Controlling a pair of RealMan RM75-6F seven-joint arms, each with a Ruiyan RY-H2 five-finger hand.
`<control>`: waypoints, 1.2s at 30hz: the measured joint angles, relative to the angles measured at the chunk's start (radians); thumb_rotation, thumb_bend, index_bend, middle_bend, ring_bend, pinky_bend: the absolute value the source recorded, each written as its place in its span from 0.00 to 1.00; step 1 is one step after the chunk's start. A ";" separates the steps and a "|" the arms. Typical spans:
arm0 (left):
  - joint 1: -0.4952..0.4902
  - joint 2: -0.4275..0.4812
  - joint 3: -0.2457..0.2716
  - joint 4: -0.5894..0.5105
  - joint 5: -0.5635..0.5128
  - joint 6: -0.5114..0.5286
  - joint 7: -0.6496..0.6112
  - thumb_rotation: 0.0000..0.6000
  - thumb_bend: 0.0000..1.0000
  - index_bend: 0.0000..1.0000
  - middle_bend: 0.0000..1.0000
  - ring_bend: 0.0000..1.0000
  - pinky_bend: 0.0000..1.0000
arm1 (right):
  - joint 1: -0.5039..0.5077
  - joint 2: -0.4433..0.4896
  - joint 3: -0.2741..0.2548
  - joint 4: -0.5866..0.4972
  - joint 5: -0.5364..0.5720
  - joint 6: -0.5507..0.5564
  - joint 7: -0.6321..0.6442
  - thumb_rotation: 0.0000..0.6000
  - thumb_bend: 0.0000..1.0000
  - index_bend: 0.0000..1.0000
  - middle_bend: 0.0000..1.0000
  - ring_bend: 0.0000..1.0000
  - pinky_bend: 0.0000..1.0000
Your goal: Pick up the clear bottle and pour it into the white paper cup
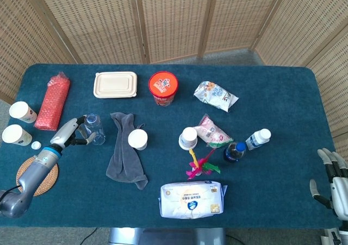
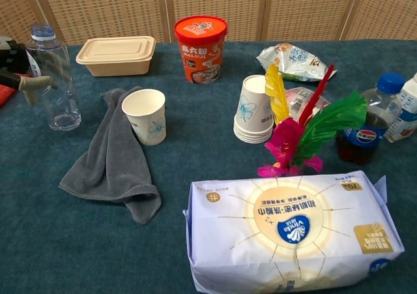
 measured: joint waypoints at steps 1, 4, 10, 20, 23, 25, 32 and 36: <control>-0.002 -0.008 -0.004 0.007 -0.002 -0.002 0.003 0.95 0.61 0.36 0.30 0.37 0.51 | -0.001 0.000 0.000 0.001 0.000 0.002 0.002 1.00 0.51 0.00 0.00 0.00 0.12; -0.010 -0.029 -0.013 0.029 -0.005 -0.009 0.012 0.95 0.61 0.36 0.30 0.36 0.51 | -0.004 0.001 -0.001 0.004 0.001 0.007 0.005 1.00 0.51 0.00 0.00 0.00 0.12; -0.023 -0.070 -0.026 0.073 0.003 -0.022 0.017 0.96 0.61 0.36 0.30 0.35 0.48 | -0.008 0.001 -0.002 0.005 0.006 0.009 0.007 1.00 0.51 0.00 0.00 0.00 0.12; -0.034 -0.108 -0.027 0.121 0.039 -0.032 -0.001 0.95 0.61 0.36 0.29 0.33 0.47 | -0.015 0.003 -0.001 0.003 0.006 0.026 0.007 1.00 0.51 0.00 0.00 0.00 0.12; -0.029 -0.113 -0.024 0.129 0.055 -0.023 -0.020 0.95 0.61 0.36 0.29 0.32 0.46 | -0.016 0.003 -0.002 0.004 0.005 0.028 0.007 1.00 0.51 0.00 0.00 0.00 0.12; -0.026 -0.116 -0.019 0.137 0.067 -0.019 -0.031 0.95 0.61 0.35 0.28 0.32 0.45 | -0.016 0.003 -0.003 0.005 0.005 0.027 0.006 1.00 0.51 0.00 0.00 0.00 0.12; -0.017 -0.115 -0.003 0.152 0.092 -0.013 -0.055 0.92 0.60 0.33 0.25 0.28 0.40 | -0.015 0.005 -0.002 0.000 0.002 0.028 0.003 1.00 0.51 0.00 0.00 0.00 0.12; -0.011 -0.112 0.003 0.156 0.100 -0.005 -0.058 0.90 0.59 0.33 0.24 0.27 0.39 | -0.013 0.006 -0.002 -0.003 0.002 0.026 0.000 1.00 0.51 0.00 0.00 0.00 0.12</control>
